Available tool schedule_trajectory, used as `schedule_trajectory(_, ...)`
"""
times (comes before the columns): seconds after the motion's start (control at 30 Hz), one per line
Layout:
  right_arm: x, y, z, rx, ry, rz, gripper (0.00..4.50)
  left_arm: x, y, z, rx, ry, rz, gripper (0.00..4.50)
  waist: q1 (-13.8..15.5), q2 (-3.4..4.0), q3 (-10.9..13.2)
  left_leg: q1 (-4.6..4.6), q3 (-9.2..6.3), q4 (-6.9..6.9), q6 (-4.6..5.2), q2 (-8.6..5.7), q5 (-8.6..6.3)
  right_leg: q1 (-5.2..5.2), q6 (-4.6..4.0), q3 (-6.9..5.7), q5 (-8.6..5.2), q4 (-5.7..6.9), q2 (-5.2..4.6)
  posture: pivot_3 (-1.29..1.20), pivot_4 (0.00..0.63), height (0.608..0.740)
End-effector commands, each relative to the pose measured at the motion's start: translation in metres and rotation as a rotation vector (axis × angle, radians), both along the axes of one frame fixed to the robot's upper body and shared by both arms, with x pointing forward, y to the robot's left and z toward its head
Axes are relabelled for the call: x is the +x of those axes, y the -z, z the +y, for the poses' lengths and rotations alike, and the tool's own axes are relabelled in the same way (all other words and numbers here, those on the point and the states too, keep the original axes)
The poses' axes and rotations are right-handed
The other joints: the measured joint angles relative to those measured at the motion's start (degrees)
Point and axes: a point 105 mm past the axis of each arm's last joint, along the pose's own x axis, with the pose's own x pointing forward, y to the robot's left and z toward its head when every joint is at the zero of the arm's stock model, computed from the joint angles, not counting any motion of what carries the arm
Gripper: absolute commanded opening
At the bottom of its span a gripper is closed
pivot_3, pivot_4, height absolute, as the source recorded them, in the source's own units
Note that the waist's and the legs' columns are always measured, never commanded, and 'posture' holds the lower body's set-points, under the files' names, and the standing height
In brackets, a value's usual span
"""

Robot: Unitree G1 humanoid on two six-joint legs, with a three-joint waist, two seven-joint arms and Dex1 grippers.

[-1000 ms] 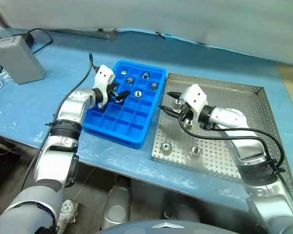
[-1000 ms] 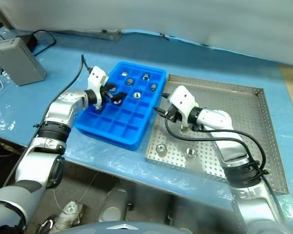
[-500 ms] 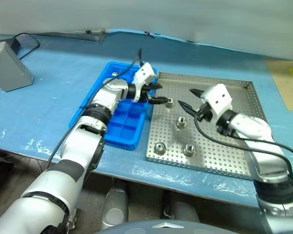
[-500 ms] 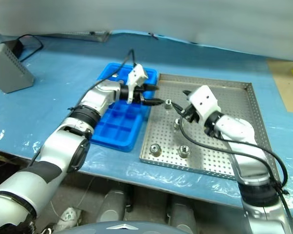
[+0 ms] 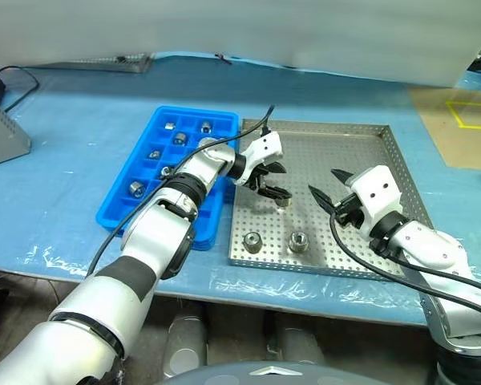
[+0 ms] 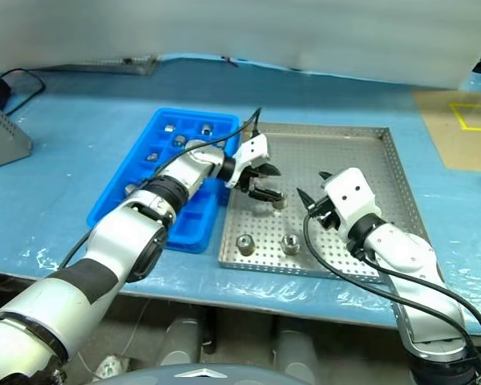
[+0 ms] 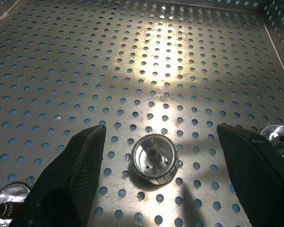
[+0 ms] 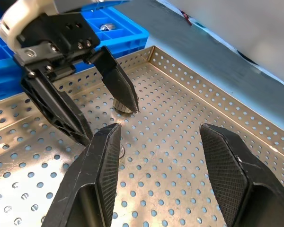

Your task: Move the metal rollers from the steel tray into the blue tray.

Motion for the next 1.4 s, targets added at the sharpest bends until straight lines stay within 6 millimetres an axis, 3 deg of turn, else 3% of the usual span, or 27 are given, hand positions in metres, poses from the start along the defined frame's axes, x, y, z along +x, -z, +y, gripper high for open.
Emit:
schedule_trajectory(0.03, -0.005, -0.013, 0.000, -0.013, 0.016, -0.061, 2.72, -0.003, -0.008, -0.007, -0.009, 0.035, -0.016, 3.96, -0.2, 0.00, 0.0, -0.01, 0.01, 0.00, 0.03, 0.00, -0.02, 0.00, 0.00, 0.00, 0.01, -0.04, 0.00, -0.30, 0.150, 0.740)
schedule_trajectory(0.2, -0.004, -0.014, -0.001, -0.015, 0.029, -0.064, 2.72, -0.004, 0.005, -0.007, 0.034, 0.028, -0.019, 3.96, -0.9, 0.00, 0.0, -0.10, 0.07, 0.00, 0.18, -0.01, -0.10, 0.01, -0.01, -0.01, 0.01, -0.17, -0.02, -0.31, 0.150, 0.740)
schedule_trajectory(0.3, -0.003, -0.013, -0.001, -0.018, 0.033, -0.063, 2.72, -0.001, 0.002, -0.009, 0.022, 0.003, -0.028, 4.48, -1.2, 0.00, 0.0, -0.10, 0.08, 0.02, 0.19, -0.01, -0.11, 0.01, -0.01, -0.01, 0.01, -0.16, -0.02, -0.30, 0.150, 0.740)
schedule_trajectory(0.9, -0.001, -0.005, -0.006, -0.040, 0.050, -0.058, 2.72, -0.007, 0.027, -0.015, 0.120, 0.004, -0.040, 4.48, -1.5, 0.01, 0.0, -0.04, 0.08, 0.05, 0.20, 0.01, -0.11, 0.07, -0.02, -0.01, 0.02, -0.16, -0.02, -0.31, 0.150, 0.740)
schedule_trajectory(1.33, -0.002, -0.002, -0.010, -0.063, 0.062, -0.053, 2.72, 0.002, 0.040, -0.011, 0.174, -0.112, -0.062, 4.48, -1.5, 0.02, 0.0, -0.02, 0.08, 0.09, 0.22, 0.00, -0.12, 0.12, -0.02, -0.02, 0.02, -0.16, -0.02, -0.32, 0.150, 0.740)
schedule_trajectory(1.4, -0.002, -0.002, -0.009, -0.065, 0.059, -0.052, 2.72, 0.001, 0.039, -0.012, 0.161, -0.103, -0.059, 3.88, -1.5, 0.02, 0.0, -0.02, 0.08, 0.09, 0.22, 0.00, -0.12, 0.12, -0.01, -0.02, 0.02, -0.16, -0.02, -0.32, 0.150, 0.740)
